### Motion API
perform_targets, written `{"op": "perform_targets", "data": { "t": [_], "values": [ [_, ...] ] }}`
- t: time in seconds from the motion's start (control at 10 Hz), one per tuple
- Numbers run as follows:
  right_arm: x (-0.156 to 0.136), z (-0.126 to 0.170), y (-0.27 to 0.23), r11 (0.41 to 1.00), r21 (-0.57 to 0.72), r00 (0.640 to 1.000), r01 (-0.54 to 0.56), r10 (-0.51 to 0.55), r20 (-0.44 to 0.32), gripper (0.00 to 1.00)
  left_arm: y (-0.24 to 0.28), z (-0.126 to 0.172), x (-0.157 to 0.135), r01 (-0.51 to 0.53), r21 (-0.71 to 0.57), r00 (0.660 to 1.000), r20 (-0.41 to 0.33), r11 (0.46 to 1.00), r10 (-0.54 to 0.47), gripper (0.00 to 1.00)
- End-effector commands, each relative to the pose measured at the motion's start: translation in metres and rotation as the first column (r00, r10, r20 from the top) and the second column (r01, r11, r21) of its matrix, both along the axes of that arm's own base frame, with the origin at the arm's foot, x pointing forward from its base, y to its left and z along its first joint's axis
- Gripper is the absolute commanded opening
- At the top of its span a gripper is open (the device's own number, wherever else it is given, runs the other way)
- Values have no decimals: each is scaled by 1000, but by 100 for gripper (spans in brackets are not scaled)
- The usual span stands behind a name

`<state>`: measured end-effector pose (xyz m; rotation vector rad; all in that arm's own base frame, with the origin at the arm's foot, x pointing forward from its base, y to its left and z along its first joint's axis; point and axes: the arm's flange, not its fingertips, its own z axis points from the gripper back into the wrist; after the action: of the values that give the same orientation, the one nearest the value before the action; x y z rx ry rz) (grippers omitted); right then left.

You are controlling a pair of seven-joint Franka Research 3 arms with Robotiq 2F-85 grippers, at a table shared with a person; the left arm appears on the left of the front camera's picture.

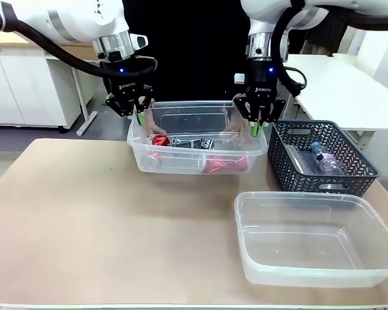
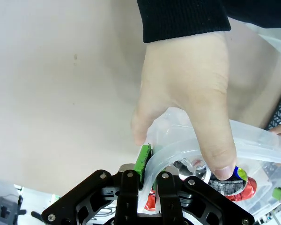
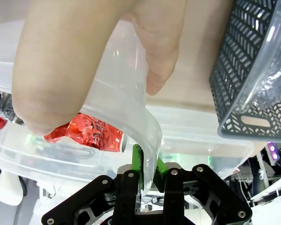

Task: Sort the waste into each basket.
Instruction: Release the Organizing box you were holding.

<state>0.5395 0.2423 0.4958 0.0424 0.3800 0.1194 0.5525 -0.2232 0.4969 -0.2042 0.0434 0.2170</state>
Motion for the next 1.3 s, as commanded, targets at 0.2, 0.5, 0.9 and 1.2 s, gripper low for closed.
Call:
{"op": "perform_targets", "data": {
  "t": [0.2, 0.5, 0.9, 1.2],
  "values": [
    [-29, 16, -22, 994, 99, 990, 57, -69, 123, 100, -6, 5, -1, -6, -34, 1000, -9, 999, 6, 100],
    [-36, 23, -32, 988, 120, 980, 93, -112, 165, 89, -3, 16, -12, -17, -47, 999, 26, 999, 19, 100],
    [-38, 23, -31, 981, 175, 953, 85, -132, 274, 100, -3, 22, -23, -9, -54, 998, 57, 999, 12, 100],
    [-28, 29, -27, 984, 141, 956, 107, -141, 256, 100, -5, 27, -12, -1, -36, 999, 40, 999, 2, 100]
  ]
}}
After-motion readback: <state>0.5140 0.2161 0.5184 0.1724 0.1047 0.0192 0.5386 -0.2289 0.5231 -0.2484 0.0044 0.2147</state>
